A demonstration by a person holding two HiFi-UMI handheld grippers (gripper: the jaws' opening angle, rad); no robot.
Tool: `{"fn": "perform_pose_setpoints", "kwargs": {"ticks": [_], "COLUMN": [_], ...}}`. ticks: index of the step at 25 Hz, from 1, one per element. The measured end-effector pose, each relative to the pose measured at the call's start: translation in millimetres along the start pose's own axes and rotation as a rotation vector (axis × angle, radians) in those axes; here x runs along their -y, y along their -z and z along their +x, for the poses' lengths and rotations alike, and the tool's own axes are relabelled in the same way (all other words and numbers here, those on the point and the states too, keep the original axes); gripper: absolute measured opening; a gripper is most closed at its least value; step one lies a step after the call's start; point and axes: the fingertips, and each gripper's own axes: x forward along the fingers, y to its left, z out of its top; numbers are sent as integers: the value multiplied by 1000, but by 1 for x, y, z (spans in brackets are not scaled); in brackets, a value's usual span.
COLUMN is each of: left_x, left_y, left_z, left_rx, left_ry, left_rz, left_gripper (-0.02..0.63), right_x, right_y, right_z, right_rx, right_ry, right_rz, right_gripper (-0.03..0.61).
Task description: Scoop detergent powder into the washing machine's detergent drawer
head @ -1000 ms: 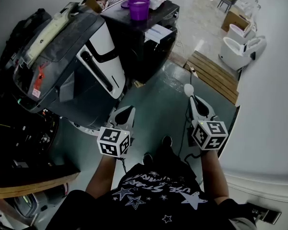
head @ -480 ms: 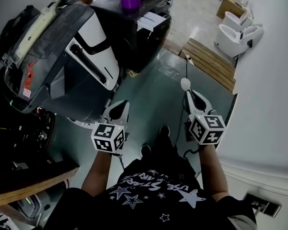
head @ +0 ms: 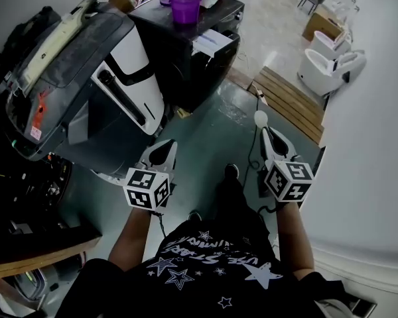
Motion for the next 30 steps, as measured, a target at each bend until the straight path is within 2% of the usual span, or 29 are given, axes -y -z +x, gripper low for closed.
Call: {"fn": "perform_pose_setpoints", "kwargs": {"ticks": [5,14,19,25,30], "left_x": [-13,-27,-37,-55,-75], "left_y": [-17,-72,-107,-117,-132], "left_z": [46,186,245,275,283], "left_rx": [-7,-25,22,57,67], "left_ry": [-51,-184,-282,-400,-458], "left_rz": [19,-14,-32,-90,-92], "left_gripper": [0,1,0,2,2], "right_x": [33,125,163,182,165], "right_y": [-22,-81,-118,-131,-153], "right_z": [60,193,260,318,362], "right_rx": [25,17,17,-9,-8], "right_ry": [-59,-219,-323,-420,-498], "right_rz": [5,18,-22,-63,-89], "right_gripper": [35,35,35,35,35]}}
